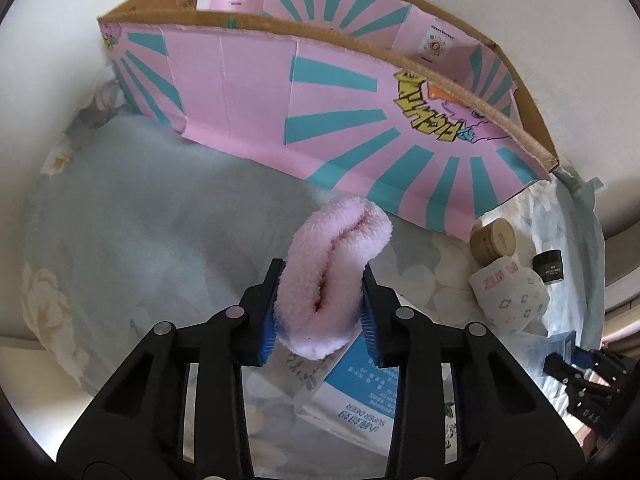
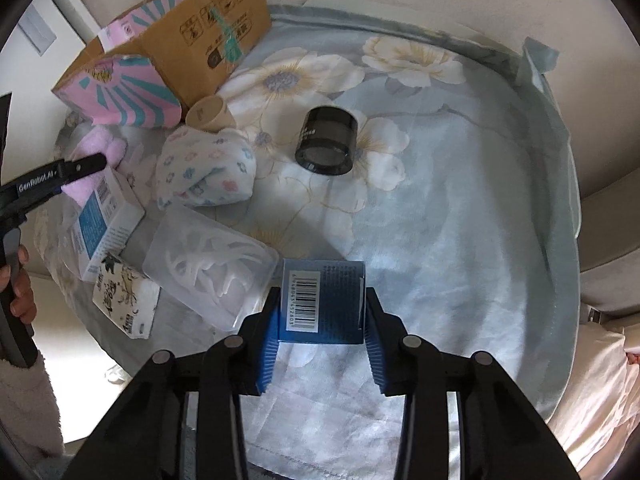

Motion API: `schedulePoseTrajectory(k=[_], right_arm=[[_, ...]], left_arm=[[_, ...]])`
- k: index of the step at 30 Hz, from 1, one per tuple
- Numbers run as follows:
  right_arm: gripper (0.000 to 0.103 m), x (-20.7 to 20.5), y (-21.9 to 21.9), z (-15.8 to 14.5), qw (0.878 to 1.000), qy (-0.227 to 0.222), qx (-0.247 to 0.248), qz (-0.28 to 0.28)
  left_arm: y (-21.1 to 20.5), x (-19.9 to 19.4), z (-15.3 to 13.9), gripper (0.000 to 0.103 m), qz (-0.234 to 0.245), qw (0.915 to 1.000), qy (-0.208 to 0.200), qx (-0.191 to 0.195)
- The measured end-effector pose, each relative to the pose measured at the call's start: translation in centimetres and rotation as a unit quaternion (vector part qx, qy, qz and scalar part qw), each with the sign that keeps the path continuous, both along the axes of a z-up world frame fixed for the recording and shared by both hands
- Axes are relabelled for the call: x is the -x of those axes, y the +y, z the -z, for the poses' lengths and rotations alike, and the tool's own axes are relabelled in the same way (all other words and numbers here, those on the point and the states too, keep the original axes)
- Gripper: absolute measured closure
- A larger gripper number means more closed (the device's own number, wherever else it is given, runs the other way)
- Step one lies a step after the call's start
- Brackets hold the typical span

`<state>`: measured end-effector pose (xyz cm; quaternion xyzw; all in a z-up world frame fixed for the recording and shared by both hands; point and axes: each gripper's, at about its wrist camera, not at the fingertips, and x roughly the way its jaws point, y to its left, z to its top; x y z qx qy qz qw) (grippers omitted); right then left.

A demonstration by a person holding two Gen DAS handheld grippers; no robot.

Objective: Organize objects
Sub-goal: 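Grasp the pink sock with the left tool while the right tool grasps the small blue box, then carry the sock and blue box into the cardboard box and release both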

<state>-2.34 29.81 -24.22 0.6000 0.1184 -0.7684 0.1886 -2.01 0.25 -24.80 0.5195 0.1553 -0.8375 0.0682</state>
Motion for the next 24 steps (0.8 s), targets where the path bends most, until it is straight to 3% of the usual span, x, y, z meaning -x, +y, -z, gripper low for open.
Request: schedulePoseTrajectory(k=[9, 18, 24], right_arm=[[0.068, 0.7, 1.1, -4.4, 0.999, 0.024, 0.016, 0.014], [0.068, 2.1, -2.0, -9.7, 0.996, 0.063, 0.037, 0.058], [0.068, 3.4, -5.4, -13.8, 0.992, 0.100, 0.049, 0.062]], left_arm=[[-0.2, -1.4, -4.7, 0.072, 0.015, 0.9994, 0.031, -0.004], [-1.7, 0.6, -12.4, 0.072, 0.062, 0.9952, 0.075, -0.010], [-4.1, 3.0, -15.9, 0.072, 0.081, 0.9920, 0.096, -0.003]])
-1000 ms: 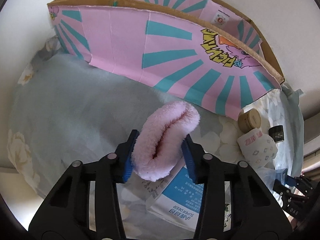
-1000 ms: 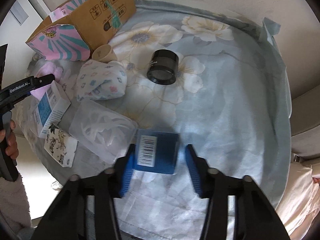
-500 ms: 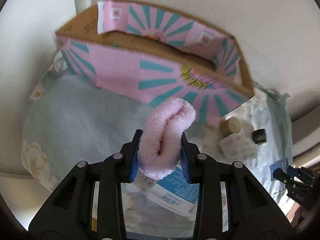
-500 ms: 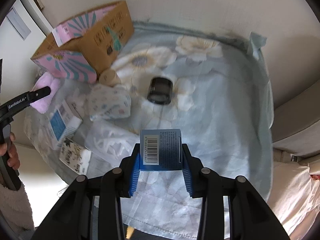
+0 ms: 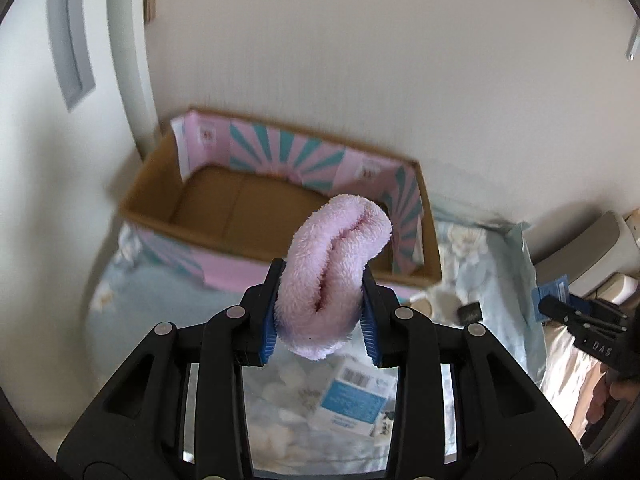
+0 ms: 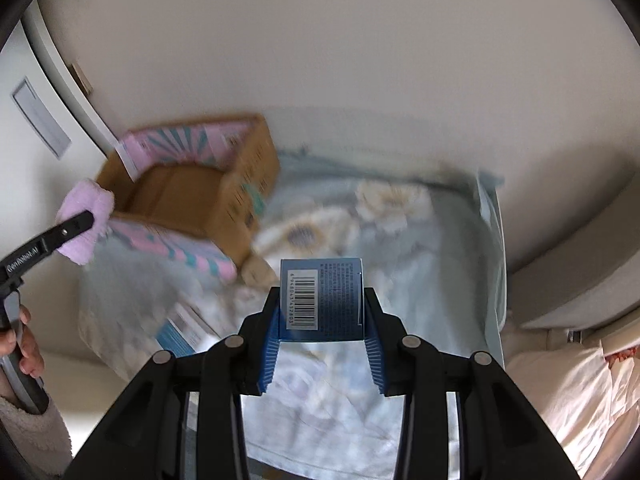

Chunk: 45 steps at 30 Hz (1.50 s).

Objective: Organize objects
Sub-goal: 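Carry the sock and blue box into the cardboard box and release both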

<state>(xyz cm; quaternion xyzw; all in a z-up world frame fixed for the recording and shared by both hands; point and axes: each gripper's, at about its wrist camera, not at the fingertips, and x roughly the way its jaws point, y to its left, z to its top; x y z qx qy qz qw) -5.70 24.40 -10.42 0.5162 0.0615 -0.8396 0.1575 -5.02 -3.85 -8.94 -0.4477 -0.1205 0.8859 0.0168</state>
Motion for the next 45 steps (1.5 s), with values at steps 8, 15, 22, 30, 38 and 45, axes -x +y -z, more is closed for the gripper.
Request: schedulePoseTrajectory(k=[8, 15, 22, 30, 38, 45], right_arm=[[0.068, 2.9, -6.4, -3.7, 0.999, 0.036, 0.016, -0.007], [0.068, 5.7, -11.9, -3.8, 0.999, 0.031, 0.016, -0.016], [0.068, 8.4, -16.3, -1.5, 1.000, 0.011, 0.009, -0.010], [0.068, 10.6, -19.2, 1.9, 1.000, -0.024, -0.009, 0.010], [0.068, 11.2, -20.6, 5.2, 0.998, -0.052, -0.019, 0.021], [0.068, 11.1, -20.5, 6.3, 0.997, -0.067, -0.022, 0.041]], left_arm=[[-3.3, 3.9, -1.9, 0.072, 0.025, 0.9995, 0.011, 0.013], [-5.5, 7.2, -1.3, 0.072, 0.047, 0.9988, 0.004, 0.015], [-7.0, 9.7, 0.5, 0.072, 0.066, 0.9975, -0.010, 0.026], [-8.5, 11.9, 3.4, 0.072, 0.082, 0.9954, -0.032, 0.039], [-9.2, 13.0, 6.8, 0.072, 0.094, 0.9926, -0.063, 0.043], [-9.5, 13.2, 7.3, 0.072, 0.103, 0.9913, -0.065, 0.051]])
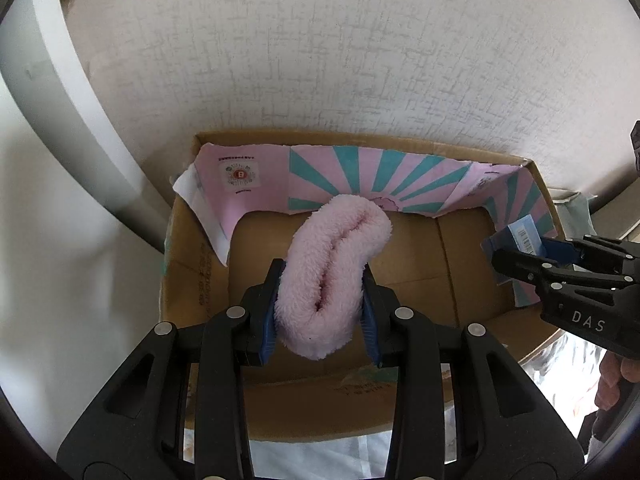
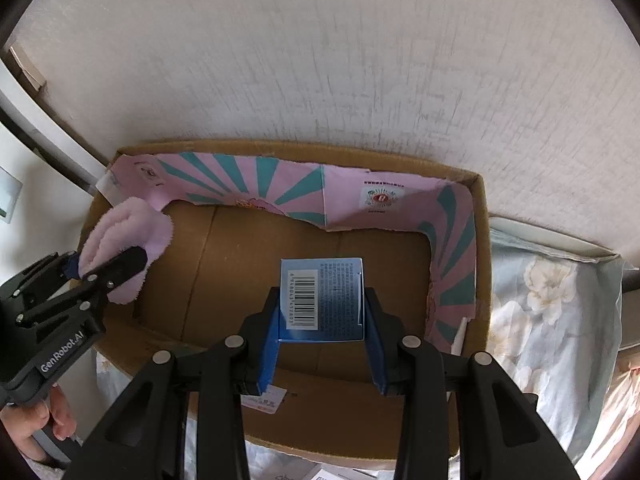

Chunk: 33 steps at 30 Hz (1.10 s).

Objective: Organize objects
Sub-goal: 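Carry the sock and blue box into the cardboard box and release both, then move both tools back over the remaining items on the bed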

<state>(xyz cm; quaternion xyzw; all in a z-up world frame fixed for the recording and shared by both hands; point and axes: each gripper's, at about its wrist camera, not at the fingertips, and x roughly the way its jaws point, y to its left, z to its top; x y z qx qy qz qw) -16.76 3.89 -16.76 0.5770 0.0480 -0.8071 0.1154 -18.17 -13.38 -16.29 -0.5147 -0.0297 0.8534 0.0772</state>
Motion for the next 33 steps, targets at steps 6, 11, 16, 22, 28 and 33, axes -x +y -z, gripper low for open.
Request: schedulePoseTrajectory(k=[6, 11, 16, 22, 28, 33], right_arm=[[0.068, -0.1, 0.7, -0.2, 1.000, -0.009, -0.004, 0.020], [0.032, -0.1, 0.4, 0.2, 0.999, -0.043, -0.022, 0.015], [0.015, -1.4, 1.7, -1.1, 1.000, -0.018, -0.011, 0.019], [0.001, -1.6, 0.8, -2.0, 1.000, -0.017, -0.012, 0.022], [0.001, -2.2, 0.3, -2.5, 1.000, -0.012, -0.009, 0.020], [0.001, -2.4, 0.0, -3.4, 1.000, 0.003, -0.017, 0.021]], left_arm=[[0.6, 0.0, -0.9, 0.070, 0.007, 0.9993, 0.012, 0.033], [1.1, -0.4, -1.1, 0.000, 0.015, 0.9986, 0.008, 0.050], [0.3, -1.5, -1.7, 0.000, 0.009, 0.9996, 0.008, 0.025], [1.2, -1.8, -2.9, 0.000, -0.006, 0.9999, 0.008, 0.012], [0.5, -2.9, -4.4, 0.000, -0.013, 0.9998, 0.006, -0.016], [-0.7, -3.7, -5.5, 0.000, -0.040, 0.9973, 0.012, -0.060]])
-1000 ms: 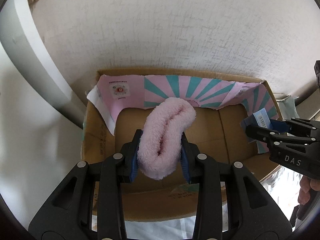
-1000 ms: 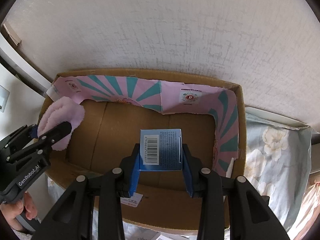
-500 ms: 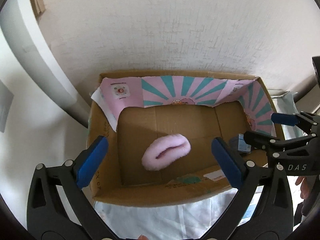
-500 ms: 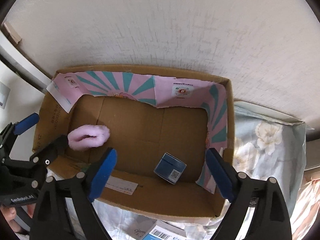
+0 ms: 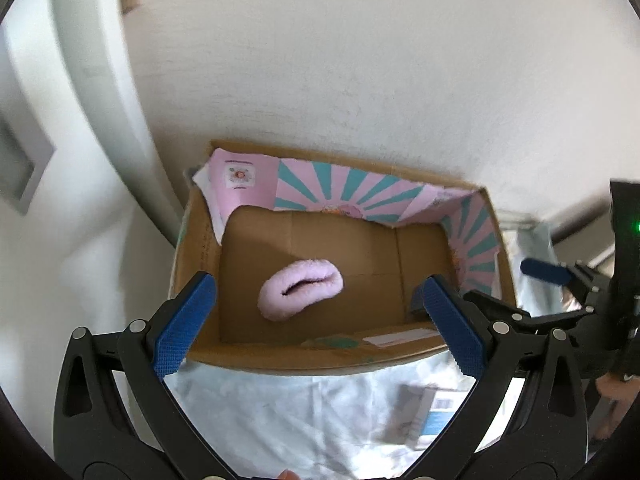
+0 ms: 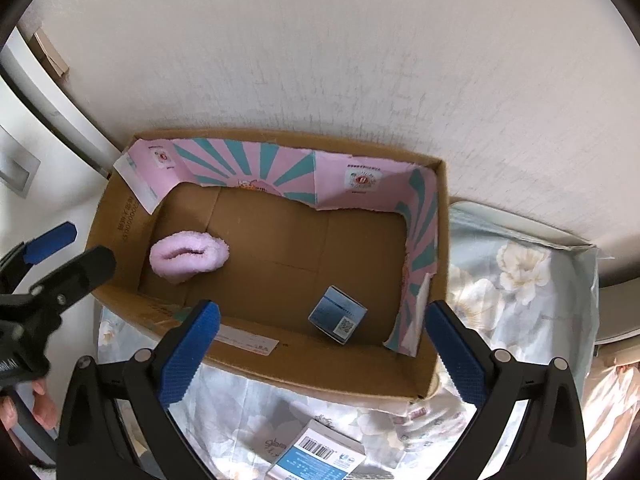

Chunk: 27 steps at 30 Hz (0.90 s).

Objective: Organize objects
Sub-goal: 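Move both tools back over the remaining items on the bed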

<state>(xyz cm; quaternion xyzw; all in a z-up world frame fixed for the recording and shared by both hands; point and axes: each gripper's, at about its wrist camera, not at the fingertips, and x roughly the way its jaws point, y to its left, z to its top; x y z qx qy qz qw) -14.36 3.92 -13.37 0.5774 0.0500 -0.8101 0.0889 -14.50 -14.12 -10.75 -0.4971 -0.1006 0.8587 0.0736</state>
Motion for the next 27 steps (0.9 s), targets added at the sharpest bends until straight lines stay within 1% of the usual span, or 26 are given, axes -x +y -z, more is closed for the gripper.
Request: schedulePoseTrajectory(k=[4, 8, 10, 11, 13, 14, 15, 18, 22, 24, 27], right_arm=[[0.001, -0.4, 0.2, -0.9, 1.000, 0.012, 0.005, 0.004], [0.001, -0.8, 0.3, -1.5, 1.000, 0.016, 0.007, 0.006], [0.001, -1.0, 0.5, -2.2, 1.000, 0.023, 0.015, 0.010], [0.001, -1.1, 0.6, -2.6, 0.999, 0.028, 0.017, 0.012], [0.001, -1.4, 1.1, -3.7, 0.999, 0.042, 0.020, 0.014], [0.001, -1.6, 1.3, -4.5, 0.998, 0.052, 0.018, 0.013], [0.001, -1.8, 1.5, -5.2, 0.998, 0.061, 0.015, 0.011], [0.001, -2.4, 2.6, -7.5, 0.996, 0.091, 0.012, 0.010], [0.001, -3.6, 4.7, -10.7, 0.991, 0.130, 0.019, 0.004], [0.001, -4.1, 6.0, -11.8, 0.989, 0.143, 0.032, 0.004], [0.000, -4.8, 8.7, -13.3, 0.986, 0.156, 0.051, 0.010]], left_arm=[[-0.2, -0.8, -1.4, 0.000, -0.011, 0.9994, 0.025, 0.019], [-0.1, -1.4, -2.9, 0.000, -0.014, 0.9983, 0.039, 0.042], [0.0, -1.6, -4.0, 0.000, -0.011, 0.9985, 0.038, 0.037], [0.0, -1.8, -4.5, 0.000, -0.010, 0.9984, 0.046, 0.032], [0.2, -2.6, -6.0, 0.000, -0.006, 0.9966, 0.077, 0.030], [0.4, -3.0, -6.7, 0.000, -0.006, 0.9954, 0.088, 0.037], [0.8, -3.5, -7.7, 0.000, -0.006, 0.9930, 0.106, 0.052], [1.1, -4.3, -9.4, 0.000, 0.002, 0.9907, 0.127, 0.049], [1.7, -5.1, -10.4, 0.000, 0.008, 0.9914, 0.128, 0.026], [2.5, -5.6, -10.6, 0.000, 0.018, 0.9917, 0.125, 0.025], [4.7, -6.8, -10.6, 0.000, 0.037, 0.9913, 0.121, 0.036]])
